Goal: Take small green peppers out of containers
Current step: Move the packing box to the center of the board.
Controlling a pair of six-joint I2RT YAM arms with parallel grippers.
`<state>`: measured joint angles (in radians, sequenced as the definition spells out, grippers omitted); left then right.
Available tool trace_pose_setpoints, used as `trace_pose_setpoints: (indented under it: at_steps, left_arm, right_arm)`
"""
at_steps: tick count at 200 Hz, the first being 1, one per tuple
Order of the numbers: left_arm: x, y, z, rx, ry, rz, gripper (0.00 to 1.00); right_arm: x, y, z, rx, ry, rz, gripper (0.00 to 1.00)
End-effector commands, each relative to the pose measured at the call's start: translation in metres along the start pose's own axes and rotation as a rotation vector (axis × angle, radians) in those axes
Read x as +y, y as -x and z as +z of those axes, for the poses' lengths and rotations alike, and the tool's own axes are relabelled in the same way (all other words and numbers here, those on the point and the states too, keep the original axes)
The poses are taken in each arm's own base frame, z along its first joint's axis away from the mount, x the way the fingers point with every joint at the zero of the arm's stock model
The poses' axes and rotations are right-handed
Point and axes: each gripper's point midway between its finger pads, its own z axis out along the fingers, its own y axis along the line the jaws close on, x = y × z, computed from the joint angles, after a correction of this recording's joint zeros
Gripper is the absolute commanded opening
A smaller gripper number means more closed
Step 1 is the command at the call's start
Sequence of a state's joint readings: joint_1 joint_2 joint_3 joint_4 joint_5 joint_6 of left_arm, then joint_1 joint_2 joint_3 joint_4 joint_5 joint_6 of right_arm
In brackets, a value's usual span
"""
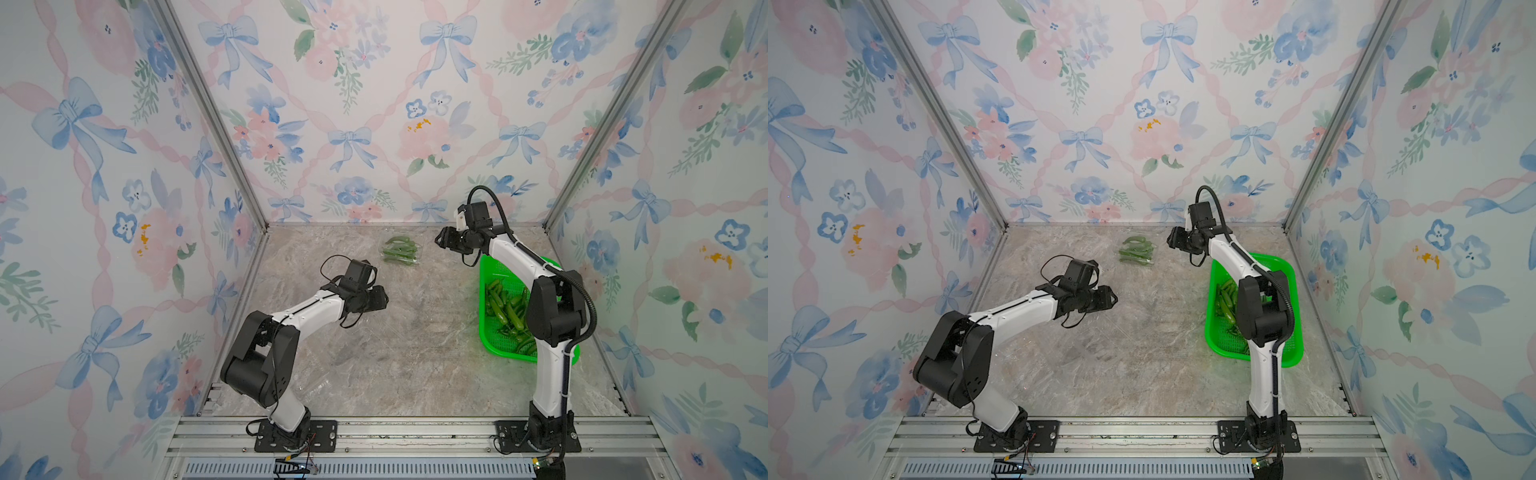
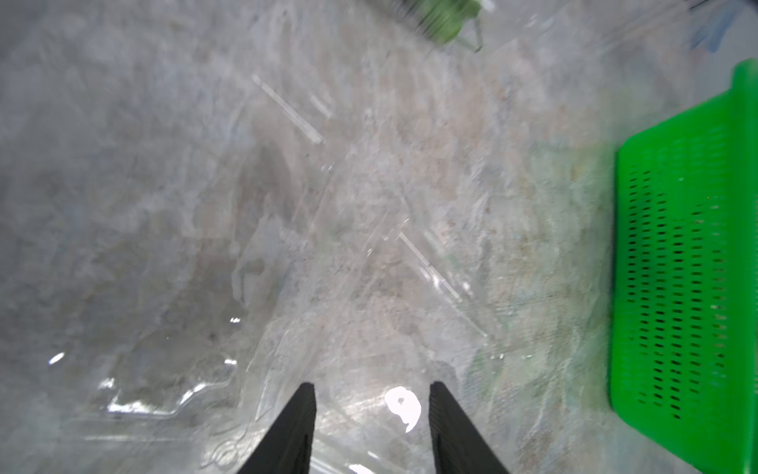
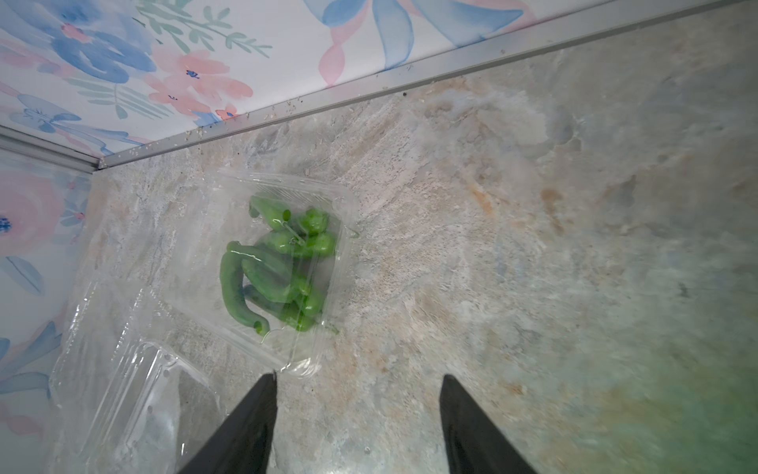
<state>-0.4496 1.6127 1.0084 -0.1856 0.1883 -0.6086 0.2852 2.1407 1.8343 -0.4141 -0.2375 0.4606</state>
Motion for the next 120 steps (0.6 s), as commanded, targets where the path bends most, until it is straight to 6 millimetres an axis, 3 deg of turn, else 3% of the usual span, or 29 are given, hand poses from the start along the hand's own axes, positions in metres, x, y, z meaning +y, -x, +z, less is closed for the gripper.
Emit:
trace_pose_setpoints:
  at_steps: [1,25,85,120]
  left_arm:
    - [-0.03,0.04,-0.015,-0.091,-0.07,0.033,0.5]
    - [-0.032,0.069,-0.006,-0.138,-0.043,0.019,0.5]
    - [0.021,0.147,0.052,-0.197,0.048,-0.09,0.52]
    - [0.03,0.192,0.073,-0.247,0.022,-0.117,0.53]
  right_arm:
    - [0.016,0.011,0.008,-0.027,0.088,0.094,0.64]
    - [0.018,0.01,0.017,-0.029,0.122,0.166,0.64]
    - [0.012,0.012,0.047,-0.045,0.152,0.267,0.65]
    - [0.014,0.013,0.063,-0.045,0.178,0.3,0.65]
